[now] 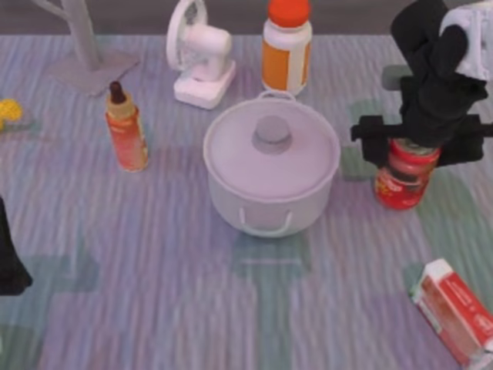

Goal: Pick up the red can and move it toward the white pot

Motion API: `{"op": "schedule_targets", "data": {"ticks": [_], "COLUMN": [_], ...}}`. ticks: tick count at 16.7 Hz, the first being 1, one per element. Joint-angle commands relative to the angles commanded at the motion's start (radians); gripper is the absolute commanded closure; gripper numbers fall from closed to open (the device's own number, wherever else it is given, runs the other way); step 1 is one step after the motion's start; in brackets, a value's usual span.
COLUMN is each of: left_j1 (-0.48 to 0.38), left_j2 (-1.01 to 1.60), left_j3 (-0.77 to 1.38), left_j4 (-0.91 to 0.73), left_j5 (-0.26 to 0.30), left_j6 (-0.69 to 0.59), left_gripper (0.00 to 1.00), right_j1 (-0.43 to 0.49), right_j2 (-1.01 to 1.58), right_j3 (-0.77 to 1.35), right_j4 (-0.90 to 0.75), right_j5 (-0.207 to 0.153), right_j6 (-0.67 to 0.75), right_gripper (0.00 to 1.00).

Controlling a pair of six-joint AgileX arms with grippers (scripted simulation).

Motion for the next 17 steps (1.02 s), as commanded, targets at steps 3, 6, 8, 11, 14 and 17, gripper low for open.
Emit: {"op": "schedule_targets", "data": {"ticks": [3, 6, 8, 11, 14, 17], "left_j1": [0.0, 0.0, 0.0, 0.0, 0.0, 0.0], "left_j2": [0.0, 0.0, 0.0, 0.0, 0.0, 0.0], "left_j3": [0.0, 0.0, 0.0, 0.0, 0.0, 0.0], "left_j4": [0.0, 0.0, 0.0, 0.0, 0.0, 0.0], "left_j5": [0.0, 0.0, 0.0, 0.0, 0.0, 0.0], "left_j6": [0.0, 0.0, 0.0, 0.0, 0.0, 0.0], "left_gripper": [0.0, 0.0, 0.0, 0.0, 0.0, 0.0], "right_j1": [0.0, 0.0, 0.0, 0.0, 0.0, 0.0], "right_j2": [0.0, 0.0, 0.0, 0.0, 0.0, 0.0], "right_j3": [0.0, 0.0, 0.0, 0.0, 0.0, 0.0], "right_j4": [0.0, 0.0, 0.0, 0.0, 0.0, 0.0], "right_j5": [0.0, 0.0, 0.0, 0.0, 0.0, 0.0], "right_j6": [0.0, 0.0, 0.0, 0.0, 0.0, 0.0], "right_gripper": [0.62, 0.4, 0.25, 0.02, 0.0, 0.0]}}
